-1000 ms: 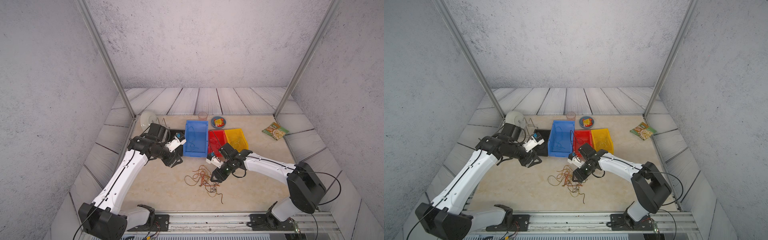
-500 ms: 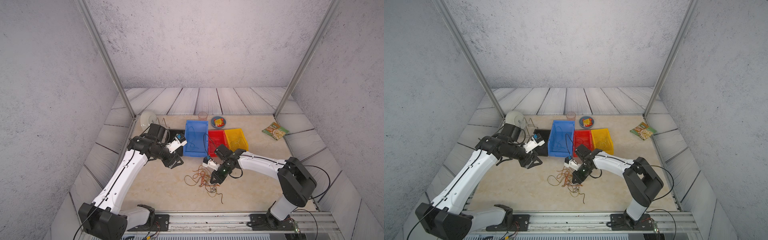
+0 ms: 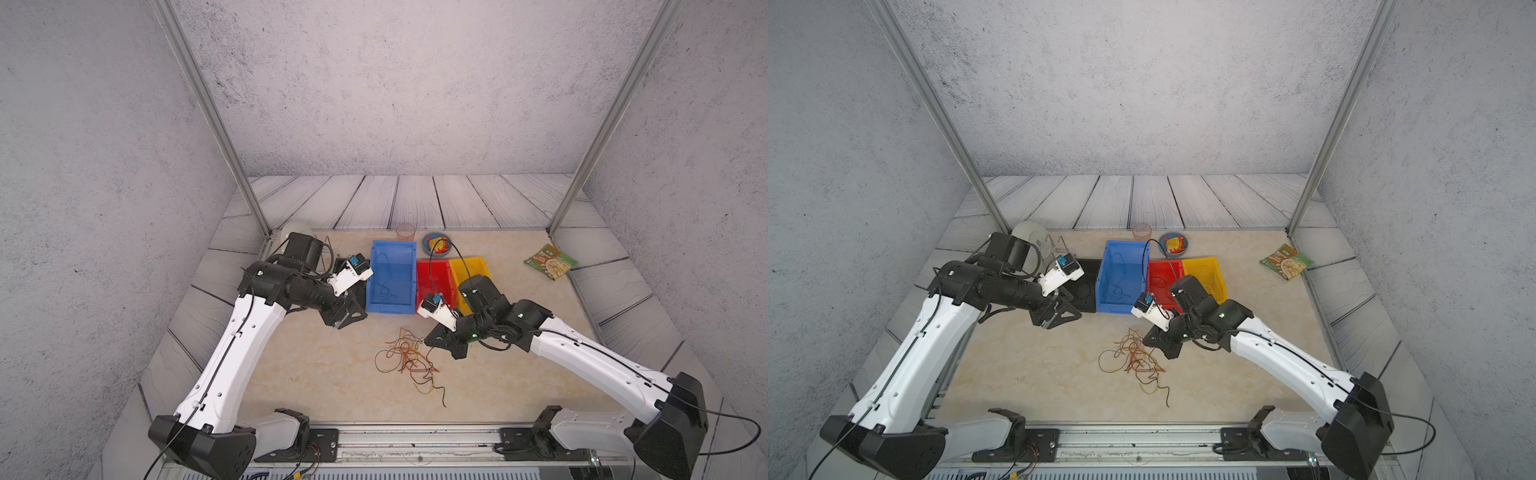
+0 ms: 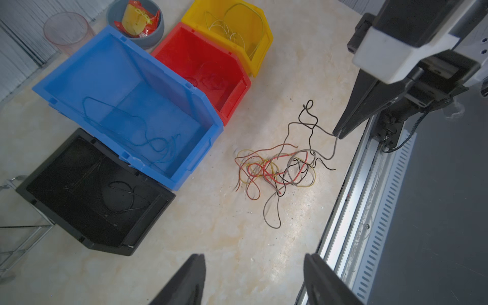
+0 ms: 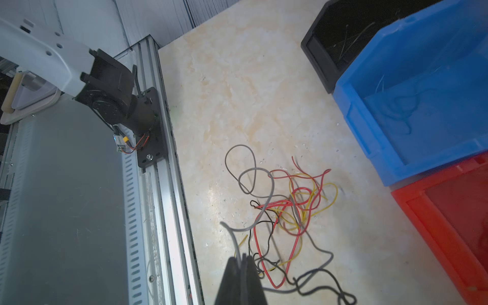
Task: Untangle and sort cables by color
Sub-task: Untie the cable.
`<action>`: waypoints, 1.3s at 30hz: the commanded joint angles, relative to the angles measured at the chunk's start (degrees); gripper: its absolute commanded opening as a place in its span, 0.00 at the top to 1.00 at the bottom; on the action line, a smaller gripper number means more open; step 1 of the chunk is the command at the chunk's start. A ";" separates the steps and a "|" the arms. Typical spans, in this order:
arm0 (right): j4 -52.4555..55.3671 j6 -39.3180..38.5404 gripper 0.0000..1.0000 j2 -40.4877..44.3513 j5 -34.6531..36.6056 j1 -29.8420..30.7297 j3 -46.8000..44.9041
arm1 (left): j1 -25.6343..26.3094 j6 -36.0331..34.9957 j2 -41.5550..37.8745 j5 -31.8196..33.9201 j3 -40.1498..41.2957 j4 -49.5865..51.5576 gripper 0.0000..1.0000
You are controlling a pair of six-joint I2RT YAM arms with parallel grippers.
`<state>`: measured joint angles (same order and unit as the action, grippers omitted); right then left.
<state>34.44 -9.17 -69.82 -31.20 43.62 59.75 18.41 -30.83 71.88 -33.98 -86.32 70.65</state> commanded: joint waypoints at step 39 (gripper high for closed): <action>31.41 14.93 1.00 -6.49 29.47 -0.73 30.12 | 0.66 -6.05 7.11 -23.94 2.12 -2.90 0.37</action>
<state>65.25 3.31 -74.52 -6.35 43.35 94.65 18.68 -34.33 78.19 -54.00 -84.90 69.08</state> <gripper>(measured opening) 0.039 0.633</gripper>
